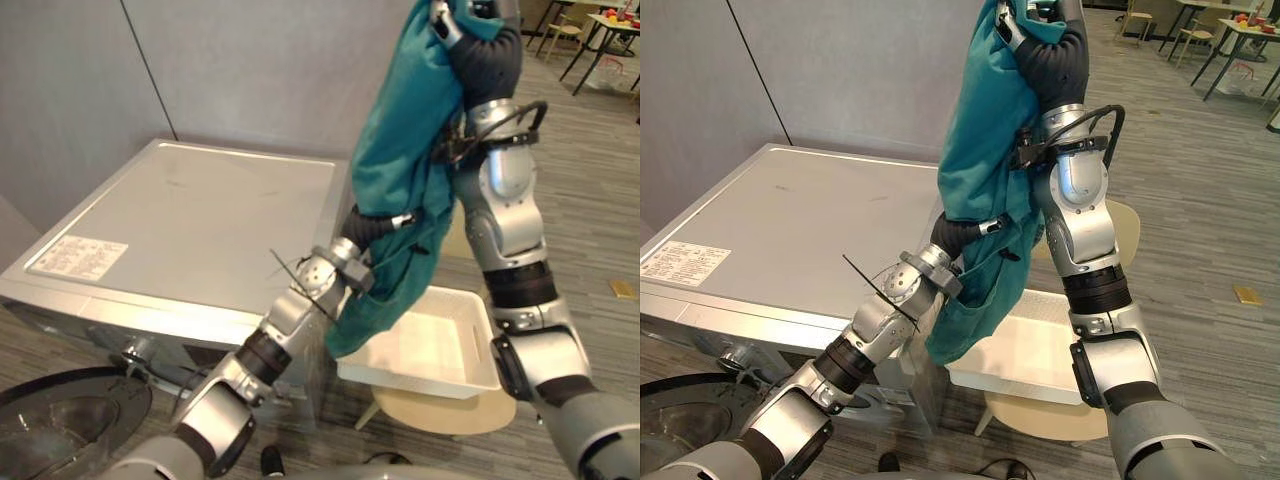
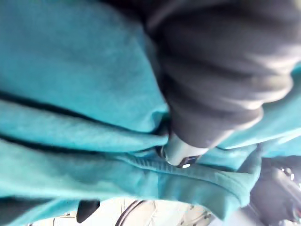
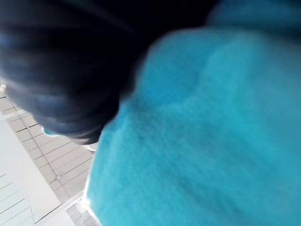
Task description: Pick up the laundry basket with both hands and put the clothes into the washing machine.
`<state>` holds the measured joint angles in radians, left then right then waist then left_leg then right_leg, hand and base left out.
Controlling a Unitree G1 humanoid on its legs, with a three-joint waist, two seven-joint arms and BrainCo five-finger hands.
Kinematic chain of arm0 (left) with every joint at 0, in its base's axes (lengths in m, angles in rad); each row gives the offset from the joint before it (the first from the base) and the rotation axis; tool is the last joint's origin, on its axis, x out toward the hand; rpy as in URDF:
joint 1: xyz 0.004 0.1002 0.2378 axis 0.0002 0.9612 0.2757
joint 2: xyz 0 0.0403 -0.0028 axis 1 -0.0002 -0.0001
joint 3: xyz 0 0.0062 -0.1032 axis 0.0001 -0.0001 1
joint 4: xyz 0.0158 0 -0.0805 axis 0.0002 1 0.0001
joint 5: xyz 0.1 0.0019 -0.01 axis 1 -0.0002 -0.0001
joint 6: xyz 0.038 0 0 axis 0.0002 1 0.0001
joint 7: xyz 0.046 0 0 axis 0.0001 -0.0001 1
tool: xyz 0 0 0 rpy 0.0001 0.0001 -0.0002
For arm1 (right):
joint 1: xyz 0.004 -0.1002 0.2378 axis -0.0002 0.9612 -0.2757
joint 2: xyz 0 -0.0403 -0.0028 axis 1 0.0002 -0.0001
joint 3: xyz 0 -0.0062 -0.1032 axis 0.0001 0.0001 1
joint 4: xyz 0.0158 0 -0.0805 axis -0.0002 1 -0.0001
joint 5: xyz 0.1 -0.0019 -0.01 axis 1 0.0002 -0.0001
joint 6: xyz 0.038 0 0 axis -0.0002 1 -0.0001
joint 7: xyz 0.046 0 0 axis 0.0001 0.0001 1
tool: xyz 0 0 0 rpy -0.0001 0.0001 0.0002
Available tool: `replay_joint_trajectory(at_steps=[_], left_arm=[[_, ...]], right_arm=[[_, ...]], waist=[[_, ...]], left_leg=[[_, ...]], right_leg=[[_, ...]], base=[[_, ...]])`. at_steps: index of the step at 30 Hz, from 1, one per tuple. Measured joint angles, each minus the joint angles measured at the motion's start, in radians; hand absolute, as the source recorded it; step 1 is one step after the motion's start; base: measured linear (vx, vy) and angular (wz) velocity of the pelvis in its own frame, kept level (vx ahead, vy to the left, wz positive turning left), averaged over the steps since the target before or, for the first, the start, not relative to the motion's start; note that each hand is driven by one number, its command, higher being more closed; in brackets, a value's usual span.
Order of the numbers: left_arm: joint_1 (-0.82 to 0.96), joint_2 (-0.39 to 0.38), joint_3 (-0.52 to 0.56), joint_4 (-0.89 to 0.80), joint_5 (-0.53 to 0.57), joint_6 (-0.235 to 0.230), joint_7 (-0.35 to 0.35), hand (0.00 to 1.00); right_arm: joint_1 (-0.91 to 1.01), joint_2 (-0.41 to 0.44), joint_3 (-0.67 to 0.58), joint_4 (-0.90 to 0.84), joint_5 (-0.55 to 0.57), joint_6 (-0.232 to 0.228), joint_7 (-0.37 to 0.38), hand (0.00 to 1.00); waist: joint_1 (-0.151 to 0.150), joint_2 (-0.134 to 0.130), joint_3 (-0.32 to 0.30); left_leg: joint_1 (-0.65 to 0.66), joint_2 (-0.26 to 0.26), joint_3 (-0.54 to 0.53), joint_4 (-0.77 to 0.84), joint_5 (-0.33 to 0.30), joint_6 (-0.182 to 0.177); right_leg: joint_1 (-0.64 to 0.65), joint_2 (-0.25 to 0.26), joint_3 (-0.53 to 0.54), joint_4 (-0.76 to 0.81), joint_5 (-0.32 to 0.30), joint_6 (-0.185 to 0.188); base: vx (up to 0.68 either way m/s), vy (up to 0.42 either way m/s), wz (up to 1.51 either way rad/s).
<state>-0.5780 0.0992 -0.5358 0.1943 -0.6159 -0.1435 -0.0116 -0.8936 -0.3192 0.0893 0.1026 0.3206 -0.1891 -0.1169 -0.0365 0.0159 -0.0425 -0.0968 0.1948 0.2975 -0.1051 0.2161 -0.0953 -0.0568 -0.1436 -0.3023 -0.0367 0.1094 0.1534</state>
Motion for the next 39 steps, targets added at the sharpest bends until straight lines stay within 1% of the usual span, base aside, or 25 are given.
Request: replay_joint_trajectory(at_steps=[3,5,8,9,11,12,16,18,20,21,23,24,26,27,28,29,30,32,34,35,37,38,39], left_arm=[[0.004,-0.011,0.024,0.0,0.006,0.0,0.024,1.0],[0.009,-0.026,0.068,0.0,0.029,-0.003,0.051,1.0],[0.009,-0.026,0.124,-0.01,0.049,-0.009,0.082,1.0],[0.01,-0.025,0.154,-0.027,0.064,-0.014,0.097,1.0],[0.01,-0.025,0.188,-0.05,0.079,-0.022,0.113,1.0],[0.01,-0.016,0.214,-0.071,0.082,-0.031,0.129,1.0],[0.009,-0.008,0.3,-0.089,0.111,-0.039,0.157,1.0],[0.009,0.009,0.35,-0.104,0.124,-0.04,0.177,1.0],[0.008,0.046,0.424,-0.143,0.137,-0.042,0.204,1.0],[0.008,0.057,0.444,-0.155,0.139,-0.043,0.211,1.0],[0.007,0.1,0.528,-0.195,0.158,-0.06,0.235,1.0],[0.007,0.11,0.549,-0.207,0.159,-0.063,0.237,1.0],[0.007,0.142,0.624,-0.251,0.17,-0.07,0.251,1.0],[0.007,0.163,0.682,-0.282,0.179,-0.075,0.256,1.0],[0.007,0.17,0.707,-0.291,0.181,-0.08,0.257,1.0],[0.008,0.185,0.757,-0.309,0.189,-0.085,0.26,1.0],[0.009,0.194,0.783,-0.318,0.19,-0.089,0.261,1.0],[0.025,0.222,0.868,-0.348,0.196,-0.102,0.275,1.0],[0.09,0.242,0.939,-0.392,0.197,-0.106,0.274,1.0],[0.146,0.247,0.982,-0.42,0.197,-0.108,0.274,1.0],[0.216,0.247,1.017,-0.441,0.197,-0.109,0.271,1.0],[0.286,0.247,1.046,-0.463,0.197,-0.107,0.26,1.0],[0.316,0.247,1.058,-0.473,0.197,-0.106,0.252,1.0]], right_arm=[[0.012,0.0,-0.002,0.001,-0.003,0.0,-0.011,0.0],[0.041,0.0,-0.002,0.011,0.0,0.001,-0.01,0.0],[0.071,-0.003,-0.004,0.049,0.003,0.012,-0.009,0.0],[0.083,-0.004,-0.005,0.054,0.011,0.023,-0.005,0.0],[0.094,-0.005,-0.005,0.073,0.027,0.026,0.008,0.0],[0.108,-0.01,-0.006,0.076,0.039,0.04,0.019,0.0],[0.134,-0.017,-0.006,0.078,0.072,0.045,0.037,0.0],[0.149,-0.023,-0.01,0.078,0.079,0.046,0.054,0.0],[0.175,-0.041,-0.02,0.078,0.093,0.051,0.067,0.0],[0.184,-0.044,-0.028,0.077,0.099,0.053,0.073,0.0],[0.232,-0.044,-0.081,0.076,0.111,0.06,0.077,0.0],[0.246,-0.045,-0.094,0.076,0.111,0.061,0.077,0.0],[0.31,-0.045,-0.15,0.076,0.111,0.065,0.078,0.0],[0.364,-0.047,-0.195,0.074,0.111,0.072,0.079,0.0],[0.387,-0.048,-0.213,0.074,0.111,0.077,0.08,0.0],[0.433,-0.049,-0.247,0.074,0.11,0.086,0.08,0.0],[0.458,-0.05,-0.264,0.074,0.11,0.088,0.079,0.0],[0.542,-0.051,-0.312,0.074,0.109,0.095,0.08,0.0],[0.623,-0.056,-0.33,0.08,0.099,0.113,0.086,0.0],[0.669,-0.071,-0.335,0.095,0.072,0.135,0.108,0.0],[0.7,-0.102,-0.339,0.16,0.021,0.171,0.139,0.0],[0.722,-0.133,-0.351,0.215,-0.062,0.221,0.174,0.0],[0.733,-0.147,-0.353,0.235,-0.101,0.24,0.191,0.0]], waist=[[0.0,0.001,0.0],[-0.001,0.003,0.0],[-0.001,0.011,-0.002],[-0.001,0.017,0.0],[-0.001,0.023,-0.002],[-0.001,0.025,-0.002],[-0.003,0.027,-0.003],[-0.004,0.027,-0.003],[-0.003,0.027,-0.003],[-0.003,0.028,-0.003],[-0.002,0.028,-0.003],[-0.002,0.028,-0.003],[0.0,0.029,-0.002],[0.001,0.031,-0.003],[0.002,0.032,-0.003],[0.002,0.035,-0.003],[0.003,0.038,-0.005],[0.004,0.051,-0.007],[0.005,0.061,-0.012],[0.005,0.067,-0.013],[0.01,0.072,-0.014],[0.027,0.073,-0.014],[0.03,0.073,-0.014]], left_leg=[[0.0,0.0,0.0,0.0,0.0,0.0],[0.0,0.0,0.0,0.0,0.0,0.0],[0.0,0.0,0.0,0.0,0.0,0.0],[0.0,0.0,0.001,0.0,0.0,0.0],[0.0,0.0,0.002,0.0,0.0,0.0],[0.0,0.0,0.002,0.0,-0.001,0.0],[0.0,0.0,0.004,0.0,-0.001,-0.001],[0.0,0.0,0.005,0.0,-0.001,-0.001],[0.0,0.0,0.005,0.0,-0.001,-0.001],[0.0,0.0,0.005,0.0,-0.002,-0.002],[0.0,0.0,0.005,0.0,-0.004,-0.004],[0.0,0.0,0.005,0.0,-0.004,-0.005],[0.0,0.0,0.004,0.0,-0.006,-0.007],[0.0,0.0,0.003,0.0,-0.01,-0.012],[0.0,0.0,0.002,0.0,-0.011,-0.013],[-0.001,0.0,0.001,0.0,-0.011,-0.014],[-0.004,0.0,0.0,0.0,-0.011,-0.014],[-0.013,-0.001,-0.011,0.0,-0.008,-0.01],[-0.013,-0.001,-0.022,0.0,-0.008,-0.009],[-0.013,-0.001,-0.031,0.0,-0.008,-0.01],[-0.013,-0.001,-0.049,0.0,-0.008,-0.01],[-0.015,-0.001,-0.063,0.001,-0.008,-0.01],[-0.02,-0.002,-0.076,0.001,-0.008,-0.01]], right_leg=[[0.0,0.0,0.0,0.0,0.0,0.0],[0.0,0.0,0.0,0.001,0.0,0.0],[0.0,0.0,0.001,0.001,-0.002,0.002],[-0.001,0.0,0.001,0.0,-0.002,0.003],[-0.001,0.0,0.002,0.0,-0.002,0.003],[-0.001,0.0,0.002,-0.001,-0.002,0.002],[-0.002,0.0,0.004,-0.001,0.001,-0.001],[-0.002,0.0,0.004,-0.002,0.001,-0.001],[-0.002,0.0,0.005,-0.002,0.001,-0.001],[-0.002,0.0,0.004,-0.002,0.0,-0.001],[-0.002,0.0,0.004,-0.002,0.0,-0.001],[-0.001,0.0,0.004,-0.002,0.0,-0.001],[-0.001,0.0,0.004,-0.002,-0.001,-0.002],[0.001,0.0,0.003,-0.002,-0.001,-0.003],[0.001,0.0,0.003,-0.002,-0.002,-0.004],[0.003,0.0,0.002,-0.002,-0.003,-0.004],[0.003,0.0,0.001,-0.002,-0.003,-0.005],[0.002,0.0,-0.002,-0.002,-0.004,-0.006],[0.006,0.001,-0.008,-0.002,-0.007,-0.011],[0.013,0.002,-0.02,-0.002,-0.009,-0.014],[0.024,0.003,-0.034,0.0,-0.014,-0.019],[0.032,0.004,-0.05,0.0,-0.018,-0.019],[0.036,0.004,-0.059,0.001,-0.019,-0.019]], base=[[0.0,0.0,0.0],[0.0,0.0,0.0],[0.0,0.0,0.0],[0.0,0.0,0.0],[0.0,0.0,0.0],[0.0,0.0,0.0],[0.0,0.0,0.0],[0.0,0.0,0.0],[0.0,0.0,0.0],[0.0,0.0,0.0],[0.0,0.0,0.0],[0.0,0.0,0.0],[0.0,0.0,0.0],[0.0,0.0,0.0],[0.0,0.0,0.0],[0.0,0.0,0.0],[0.0,0.0,0.05],[0.0,0.0,0.1],[0.02,-0.009,0.11],[0.04,-0.017,0.22],[0.02,-0.012,0.29],[0.01,-0.007,0.31],[0.0,-0.005,0.49]])
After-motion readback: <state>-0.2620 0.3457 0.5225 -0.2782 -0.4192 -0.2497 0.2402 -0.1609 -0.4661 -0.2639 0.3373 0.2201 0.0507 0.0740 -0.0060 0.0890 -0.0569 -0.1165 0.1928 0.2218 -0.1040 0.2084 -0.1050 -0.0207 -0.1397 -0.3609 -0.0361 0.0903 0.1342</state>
